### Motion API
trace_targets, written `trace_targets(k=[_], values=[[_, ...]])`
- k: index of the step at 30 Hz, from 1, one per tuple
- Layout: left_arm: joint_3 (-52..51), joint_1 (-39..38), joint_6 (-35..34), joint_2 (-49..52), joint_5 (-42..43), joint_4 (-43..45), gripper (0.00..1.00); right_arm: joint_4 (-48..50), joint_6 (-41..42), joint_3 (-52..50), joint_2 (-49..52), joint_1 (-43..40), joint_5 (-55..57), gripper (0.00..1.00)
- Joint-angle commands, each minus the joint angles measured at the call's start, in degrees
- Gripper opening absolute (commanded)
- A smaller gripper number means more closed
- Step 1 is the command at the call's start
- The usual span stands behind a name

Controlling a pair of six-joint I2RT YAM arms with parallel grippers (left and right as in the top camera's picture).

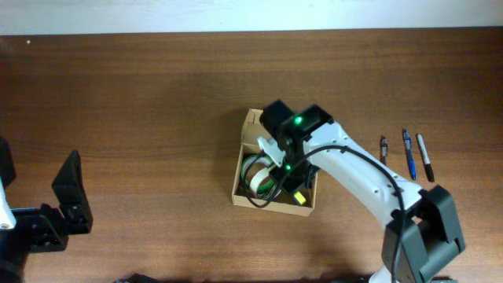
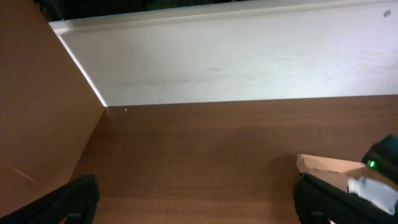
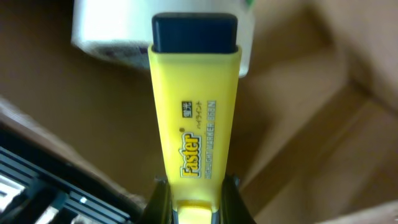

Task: Pack container
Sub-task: 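Lift highlighter, carry it into the box and release, then move right gripper to the black pen and grasp it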

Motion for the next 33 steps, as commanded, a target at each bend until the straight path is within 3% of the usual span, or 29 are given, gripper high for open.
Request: trace_targets(k=[1, 7, 12, 16, 20, 28, 33], values=[[-0.22, 0.39, -0.52, 0.39, -0.79, 0.0, 1.0, 1.36, 0.02, -3.93, 0.02, 0.22, -0.9, 0.04], [-0.22, 0.39, -0.55, 0.39, -0.79, 0.0, 1.0, 2.58, 0.11, -4.79, 0.02, 0.11, -0.85, 0.05], [-0.22, 0.39, -0.52, 0.39, -0.59, -0.02, 1.0, 2.64, 1.14, -4.76, 0.02, -1.51, -0.22, 0.3], [-0.22, 0.39, -0.55, 0.39, -0.52, -0.02, 1.0, 2.6, 2.32, -4.59, -0.04, -3.28, -0.15, 0.38], [-0.22, 0.39, -0.55, 0.39, -0.55, 0.0, 0.99, 1.84, 4.02, -2.1, -0.52, -4.57, 0.09, 0.39], [-0.22, 0.39, -0.52, 0.39, -0.59, 0.0, 1.0, -4.37, 10.05, 15.54, -3.98, -5.11, 9.09, 0.39], [-0.22, 0.39, -0.52, 0.39, -0.59, -0.02, 0.99, -10.4, 16.63, 29.4, -4.07, -14.23, 14.84, 0.49]])
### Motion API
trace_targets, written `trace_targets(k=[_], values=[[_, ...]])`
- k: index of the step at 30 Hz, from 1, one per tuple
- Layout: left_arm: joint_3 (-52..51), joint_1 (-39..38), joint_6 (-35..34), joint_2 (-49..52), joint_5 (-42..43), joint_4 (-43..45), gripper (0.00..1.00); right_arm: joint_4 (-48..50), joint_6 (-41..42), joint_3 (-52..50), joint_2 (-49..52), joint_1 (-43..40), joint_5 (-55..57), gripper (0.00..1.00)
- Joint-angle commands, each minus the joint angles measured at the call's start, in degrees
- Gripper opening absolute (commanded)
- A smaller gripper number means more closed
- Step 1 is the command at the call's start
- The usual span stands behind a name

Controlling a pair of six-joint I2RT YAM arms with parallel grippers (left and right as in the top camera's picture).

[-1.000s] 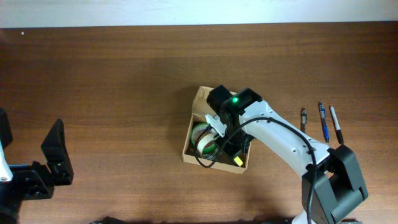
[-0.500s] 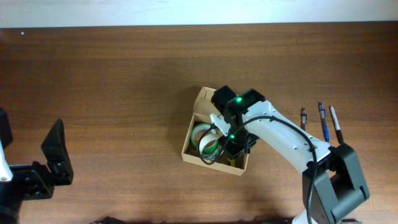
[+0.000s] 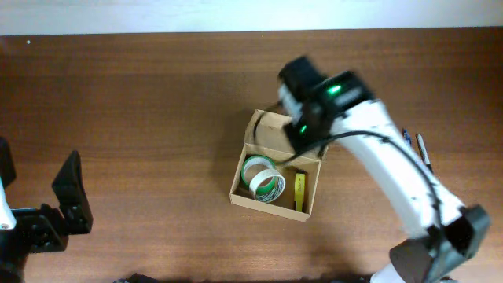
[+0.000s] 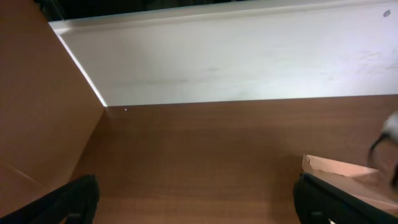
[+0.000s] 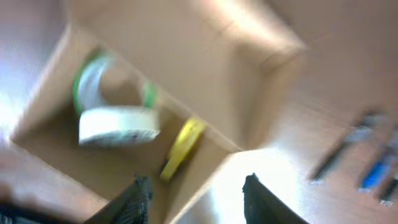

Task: Pack container
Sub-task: 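Move right gripper to the black pen and grasp it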

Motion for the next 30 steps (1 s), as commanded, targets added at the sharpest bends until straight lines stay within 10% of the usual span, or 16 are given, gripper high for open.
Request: trace_targets(k=[1, 11, 30], values=[[-0.22, 0.39, -0.52, 0.39, -0.59, -0.02, 1.0, -2.78, 6.51, 6.47, -2.29, -9.68, 5.88, 0.49], [-0.22, 0.39, -0.5, 0.46, -0.83, -0.04, 1.0, -9.25, 1.55, 6.21, -0.35, -35.04, 5.84, 0.49], [-0.22, 0.39, -0.52, 0.46, -0.79, -0.17, 1.0, 7.23, -9.11, -16.28, 5.75, -37.59, 3.8, 0.48]])
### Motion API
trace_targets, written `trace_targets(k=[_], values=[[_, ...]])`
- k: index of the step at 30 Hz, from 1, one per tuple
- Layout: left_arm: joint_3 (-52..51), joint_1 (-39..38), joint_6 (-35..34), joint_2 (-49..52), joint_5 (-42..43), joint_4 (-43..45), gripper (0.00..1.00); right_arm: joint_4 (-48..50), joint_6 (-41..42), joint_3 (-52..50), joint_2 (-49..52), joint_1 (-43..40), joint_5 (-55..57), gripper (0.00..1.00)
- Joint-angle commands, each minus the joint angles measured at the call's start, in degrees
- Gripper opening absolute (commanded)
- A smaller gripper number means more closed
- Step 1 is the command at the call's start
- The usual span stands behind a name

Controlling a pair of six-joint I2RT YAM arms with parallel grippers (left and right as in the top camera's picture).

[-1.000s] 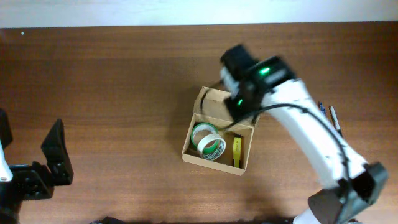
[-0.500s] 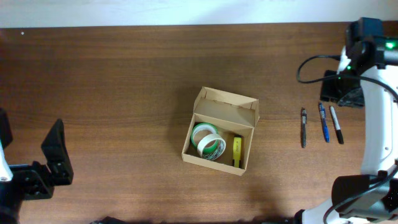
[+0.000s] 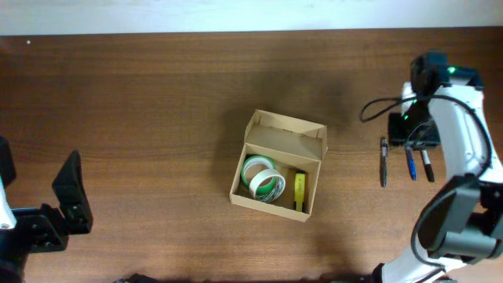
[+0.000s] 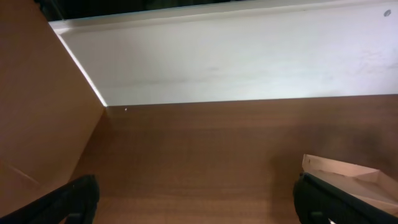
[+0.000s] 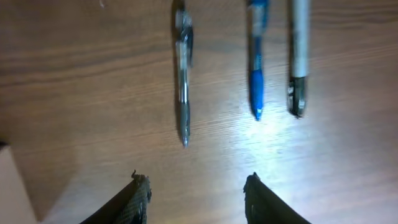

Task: Pack container
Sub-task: 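Move right gripper to the black pen and grasp it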

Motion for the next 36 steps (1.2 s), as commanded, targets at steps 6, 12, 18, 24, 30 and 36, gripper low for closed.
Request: trace_targets(k=[6, 12, 18, 24, 30, 36], values=[[-0.22, 0.39, -0.5, 0.46, -0.81, -0.13, 1.0, 6.29, -2.99, -9.68, 2.34, -0.22, -1.38, 0.43], [-0.22, 0.39, -0.11, 0.46, -0.81, -0.13, 0.99, 7.06, -4.24, -10.82, 5.75, -0.22, -3.89, 0.44], [-0.22, 0.39, -0.09, 0.46, -0.81, -0.13, 1.0, 7.67, -4.2, -11.1, 9.05, -0.2, -5.38, 0.43], [-0.22, 0.39, 0.09, 0.46, -0.81, -0.13, 1.0, 8.55, -4.24, -11.34, 10.03, -0.22, -5.07, 0.44], [-0.22, 0.39, 0.55, 0.46, -0.79, -0.13, 1.0, 9.62, -4.24, -11.37, 10.14, -1.11, -4.74, 0.43], [-0.22, 0.39, 0.55, 0.46, -0.79, -0.13, 1.0, 10.03, -4.63, -12.15, 10.25, -3.48, -4.83, 0.43]])
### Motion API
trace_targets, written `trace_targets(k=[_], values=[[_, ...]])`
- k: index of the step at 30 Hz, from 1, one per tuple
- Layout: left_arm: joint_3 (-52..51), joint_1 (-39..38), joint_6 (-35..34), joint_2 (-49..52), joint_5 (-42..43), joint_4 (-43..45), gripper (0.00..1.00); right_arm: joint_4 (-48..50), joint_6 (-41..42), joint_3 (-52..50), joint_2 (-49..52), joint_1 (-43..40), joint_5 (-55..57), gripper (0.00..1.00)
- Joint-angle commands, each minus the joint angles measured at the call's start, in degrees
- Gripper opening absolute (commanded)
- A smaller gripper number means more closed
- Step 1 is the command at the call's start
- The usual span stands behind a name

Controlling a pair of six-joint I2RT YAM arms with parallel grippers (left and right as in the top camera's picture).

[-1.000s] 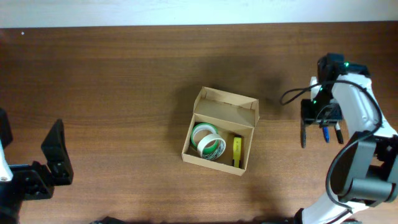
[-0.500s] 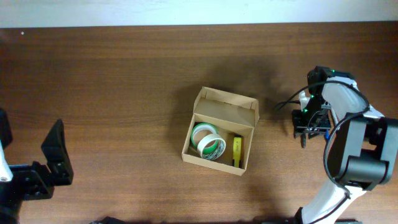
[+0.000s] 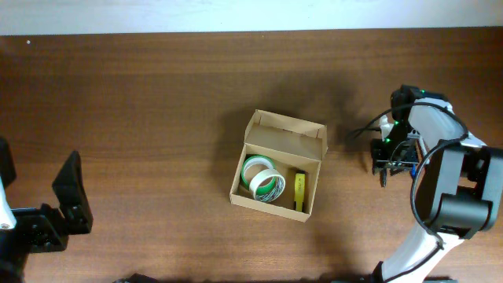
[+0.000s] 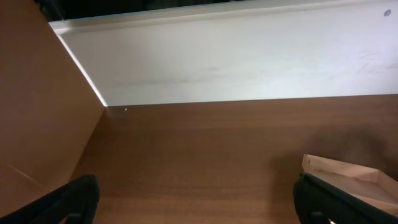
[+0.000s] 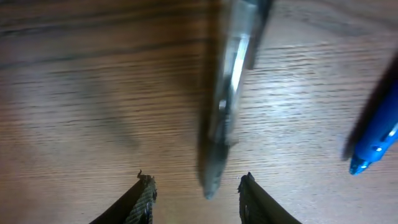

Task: Pack container
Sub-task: 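Move right gripper to the black pen and grasp it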

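An open cardboard box (image 3: 280,167) stands mid-table, holding a green-and-white tape roll (image 3: 262,178) and a yellow highlighter (image 3: 299,189). My right gripper (image 5: 198,196) is open, low over the table, its jaws either side of the tip of a clear pen (image 5: 229,81). A blue pen (image 5: 377,132) lies just to its right. From overhead the right gripper (image 3: 391,160) covers most of the pens at the table's right. My left gripper (image 4: 199,199) is open at the near left, far from the box (image 4: 348,174), nothing between its fingers (image 4: 74,196).
A white wall (image 4: 249,56) runs along the table's far edge. The right arm's cable (image 3: 363,132) loops between box and gripper. Bare wood (image 3: 141,118) stretches left of the box.
My right gripper has come down closer to the table and now straddles the clear pen's tip; before it hovered higher with three pens in view. The left arm is unchanged.
My right gripper held the yellow highlighter inside the box. Then it was open above the box with the highlighter lying inside beside the tape. Then it was over the three pens at the right, and now sits low around the clear pen.
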Motion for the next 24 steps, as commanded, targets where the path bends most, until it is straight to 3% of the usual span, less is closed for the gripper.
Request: trace_targets(k=[1, 7, 15, 22, 24], values=[[-0.22, 0.39, 0.52, 0.46, -0.76, -0.13, 0.99, 0.48, -0.76, -1.36, 0.74, -2.08, -0.44, 0.43], [-0.22, 0.39, 0.52, 0.46, -0.76, -0.09, 0.99, 1.53, -0.79, -2.29, 0.74, -2.82, -1.88, 0.43], [-0.22, 0.39, 0.5, 0.46, -0.68, -0.04, 1.0, 1.57, -0.74, -2.29, 0.74, -2.8, -2.29, 0.22], [-0.22, 0.35, 0.5, 0.46, -0.55, -0.04, 0.99, 2.62, -0.74, -3.48, 0.74, -2.8, -3.78, 0.23], [-0.22, 0.35, 0.5, 0.46, -0.55, -0.04, 0.99, 3.63, -0.72, -4.63, 0.74, -2.8, -4.83, 0.28]])
